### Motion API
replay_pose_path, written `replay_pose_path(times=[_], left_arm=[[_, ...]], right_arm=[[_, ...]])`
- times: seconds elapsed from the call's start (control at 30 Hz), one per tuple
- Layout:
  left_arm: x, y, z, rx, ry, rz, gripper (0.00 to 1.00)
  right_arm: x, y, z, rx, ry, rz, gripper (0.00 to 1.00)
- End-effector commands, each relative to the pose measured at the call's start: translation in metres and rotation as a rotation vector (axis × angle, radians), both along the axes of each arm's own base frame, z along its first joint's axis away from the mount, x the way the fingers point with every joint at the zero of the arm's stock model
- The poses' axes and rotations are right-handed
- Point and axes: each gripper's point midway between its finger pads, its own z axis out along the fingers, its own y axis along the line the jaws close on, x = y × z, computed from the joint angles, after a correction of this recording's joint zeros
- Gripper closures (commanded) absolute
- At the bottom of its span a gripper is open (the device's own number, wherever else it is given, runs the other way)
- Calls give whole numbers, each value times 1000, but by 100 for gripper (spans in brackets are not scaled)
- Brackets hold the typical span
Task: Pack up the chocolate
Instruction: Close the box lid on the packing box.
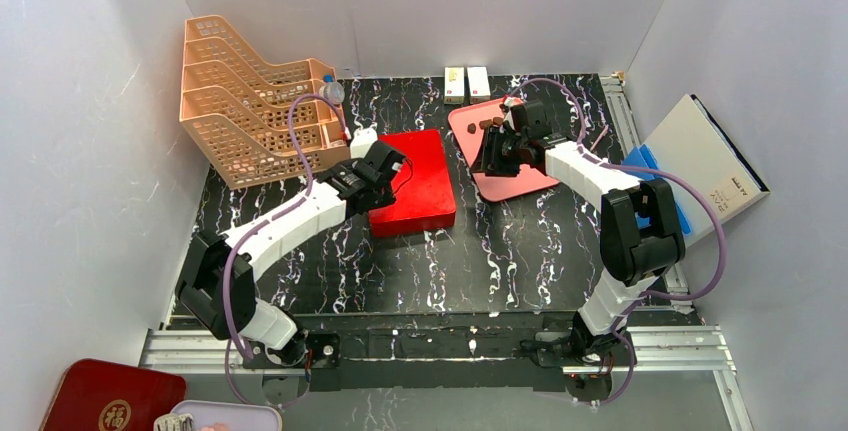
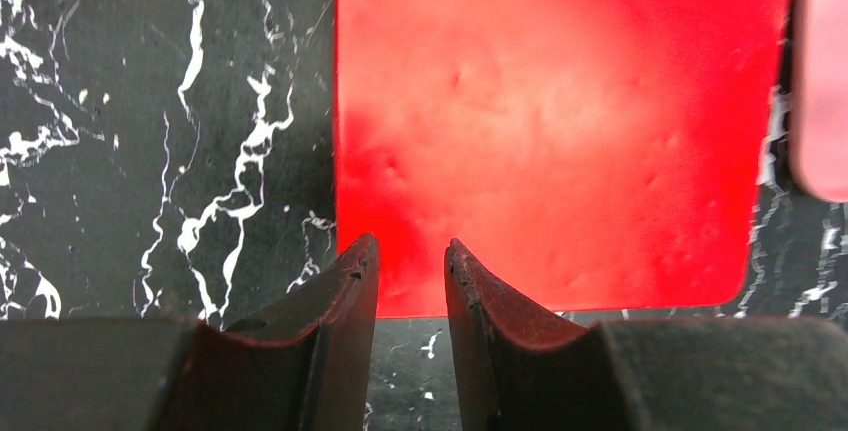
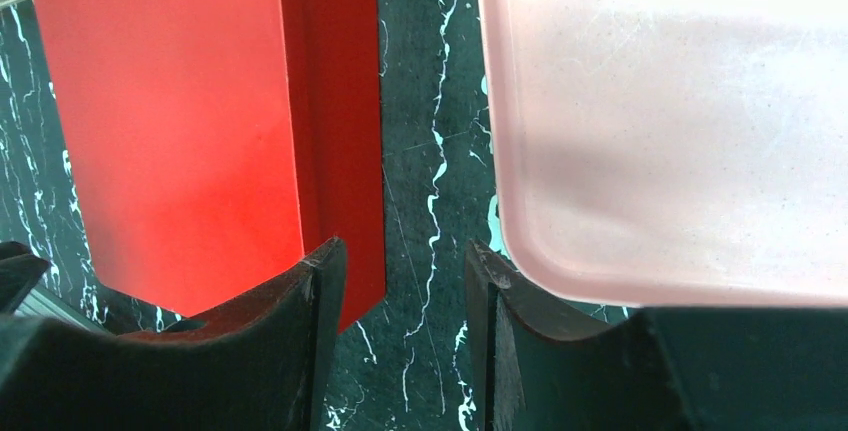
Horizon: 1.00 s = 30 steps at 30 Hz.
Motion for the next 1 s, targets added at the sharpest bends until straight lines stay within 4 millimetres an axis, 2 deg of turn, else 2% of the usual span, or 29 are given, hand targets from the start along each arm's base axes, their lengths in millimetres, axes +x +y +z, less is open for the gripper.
replay_pose_path(times=[0.0, 0.17, 0.27, 0.37, 0.5, 0.53, 0.6, 0.67, 0.97], left_arm=[[15, 2, 34, 20, -85, 4, 70], [23, 0, 49, 29, -119, -7, 70], [19, 5, 42, 46, -107, 1, 70], [5, 9, 7, 57, -28, 11, 72], [-42, 7, -75, 45, 251, 0, 77], [-54, 6, -90, 34, 308, 10, 77], [-67, 5, -104, 23, 333, 28, 77], [-63, 1, -97, 2, 289, 32, 76], [-25, -2, -41, 4, 103, 48, 72]], right_arm=[[15, 8, 21, 40, -56, 6, 46], [17, 6, 21, 40, -55, 1, 46], [17, 5, 18, 37, -51, 2, 46], [15, 5, 13, 33, -41, 4, 46], [10, 4, 3, 35, -23, 6, 45], [9, 5, 2, 36, -19, 8, 45], [9, 5, 2, 37, -16, 9, 45], [9, 4, 4, 34, -22, 7, 45], [8, 2, 12, 40, -34, 0, 45]])
